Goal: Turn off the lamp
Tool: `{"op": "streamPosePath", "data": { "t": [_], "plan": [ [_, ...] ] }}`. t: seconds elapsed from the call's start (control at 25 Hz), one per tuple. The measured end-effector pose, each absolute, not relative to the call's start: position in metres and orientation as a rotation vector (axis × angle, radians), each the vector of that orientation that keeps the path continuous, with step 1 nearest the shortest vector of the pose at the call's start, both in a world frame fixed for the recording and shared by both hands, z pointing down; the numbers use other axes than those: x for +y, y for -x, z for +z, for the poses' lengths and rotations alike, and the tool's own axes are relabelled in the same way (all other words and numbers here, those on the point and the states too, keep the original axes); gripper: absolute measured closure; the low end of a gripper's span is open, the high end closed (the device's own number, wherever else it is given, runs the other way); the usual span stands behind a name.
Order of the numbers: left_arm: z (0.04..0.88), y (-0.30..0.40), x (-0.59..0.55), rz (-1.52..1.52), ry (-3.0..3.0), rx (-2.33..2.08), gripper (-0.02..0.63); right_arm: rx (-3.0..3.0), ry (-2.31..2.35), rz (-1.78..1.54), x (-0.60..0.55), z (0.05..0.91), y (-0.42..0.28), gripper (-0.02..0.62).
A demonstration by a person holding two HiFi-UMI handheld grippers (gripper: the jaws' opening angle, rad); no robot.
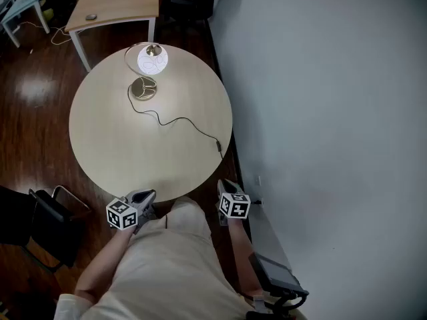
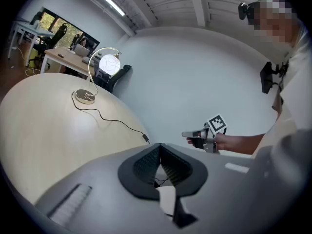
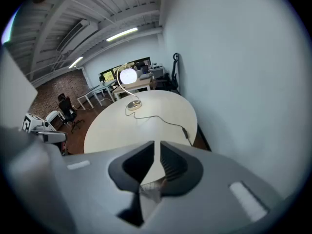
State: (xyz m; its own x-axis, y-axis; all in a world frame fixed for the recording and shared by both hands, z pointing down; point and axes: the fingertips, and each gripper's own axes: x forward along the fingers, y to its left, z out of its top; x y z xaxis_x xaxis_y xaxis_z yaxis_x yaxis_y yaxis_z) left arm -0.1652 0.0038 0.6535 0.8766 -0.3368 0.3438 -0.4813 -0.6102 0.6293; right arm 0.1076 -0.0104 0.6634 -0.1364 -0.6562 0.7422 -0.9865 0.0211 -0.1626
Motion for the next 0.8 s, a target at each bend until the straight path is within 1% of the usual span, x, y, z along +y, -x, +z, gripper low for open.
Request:
{"op": "streamPosePath", "data": {
  "t": [0.24,0.36,0.52,0.8],
  "plan": [
    [0.658,0.138,-0.028,0.276,-2.232,-0.628,0.601,-1.83,-1.61,0.953,-0.067,0.687,-0.144,0.525],
    [0.662,0.121,-0.046,0.311,-2.192,-0.679,0.601,-1.814,-1.57,0.952,-0.097,0.713,-0.169,0.49],
    [0.659,0.099,-0.056,0.356,-2.165,-0.732,0.601,-1.786,-1.518,0.949,-0.129,0.752,-0.199,0.462],
    [0.666,0.074,-0.063,0.398,-2.112,-0.808,0.601,-1.818,-1.356,0.946,-0.166,0.812,-0.2,0.453]
  ]
}}
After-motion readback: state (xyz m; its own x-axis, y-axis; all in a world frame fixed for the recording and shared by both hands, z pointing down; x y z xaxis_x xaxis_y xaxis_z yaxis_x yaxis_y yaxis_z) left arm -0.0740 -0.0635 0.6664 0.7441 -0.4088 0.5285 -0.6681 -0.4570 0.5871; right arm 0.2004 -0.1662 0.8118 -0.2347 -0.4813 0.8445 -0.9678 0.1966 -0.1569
